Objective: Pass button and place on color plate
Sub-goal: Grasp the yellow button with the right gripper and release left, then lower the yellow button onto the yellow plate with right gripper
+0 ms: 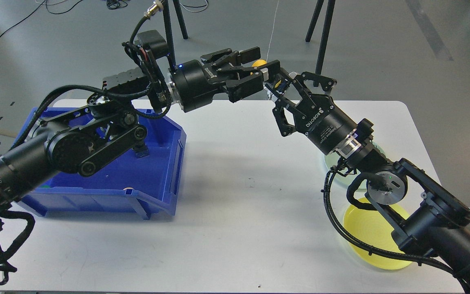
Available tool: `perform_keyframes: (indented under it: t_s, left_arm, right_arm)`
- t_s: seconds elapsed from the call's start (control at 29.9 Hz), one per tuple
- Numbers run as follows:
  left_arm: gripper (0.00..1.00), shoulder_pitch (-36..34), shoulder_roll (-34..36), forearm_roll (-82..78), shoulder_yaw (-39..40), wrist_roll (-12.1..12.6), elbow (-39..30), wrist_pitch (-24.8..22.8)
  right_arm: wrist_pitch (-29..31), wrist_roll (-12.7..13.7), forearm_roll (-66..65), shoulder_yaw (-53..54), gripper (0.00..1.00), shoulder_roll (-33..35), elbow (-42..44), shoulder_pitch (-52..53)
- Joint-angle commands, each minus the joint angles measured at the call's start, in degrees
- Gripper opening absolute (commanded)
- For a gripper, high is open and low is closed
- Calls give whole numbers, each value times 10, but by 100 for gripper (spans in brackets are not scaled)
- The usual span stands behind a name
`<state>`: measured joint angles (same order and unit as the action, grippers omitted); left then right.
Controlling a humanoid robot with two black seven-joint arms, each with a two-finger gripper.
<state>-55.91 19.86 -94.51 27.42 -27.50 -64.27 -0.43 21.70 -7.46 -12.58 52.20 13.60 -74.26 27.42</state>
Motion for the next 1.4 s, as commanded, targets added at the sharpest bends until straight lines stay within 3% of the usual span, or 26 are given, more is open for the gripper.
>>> perform_keyframes:
  t_s: [0.0,0.2,0.33,0.5,0.64,0.8,1.0,1.37]
  left_arm:
    - [100,-1,2,110,5,2,6,-1]
    - [100,-6,6,357,28,6,44,-15]
    - [100,-8,6,495,40,20,71,-55]
    - [100,-6,2,625,62,63,113,-83]
    - [100,-3,-3,763,110,107,146,-103]
    - [100,-1,-13,908,142,106,200,-135]
    - [100,0,-13,955,179,111,244,-167]
    - [100,-1,-17,961,183,111,259,-165]
  right_arm:
    - [0,0,0,8,20,18,-4,-5]
    - [0,1,1,23,19,127,-18,-14]
    - [-1,0,1,24,19,239,-48,-38]
    - [2,-2,-3,21,18,376,-77,-111]
    - [9,-5,-35,18,17,434,-80,-172]
    - [9,-5,-93,18,17,439,-77,-248]
    - [5,3,-100,-5,17,434,-76,-301]
    - [-29,10,-100,-81,17,363,-25,-308]
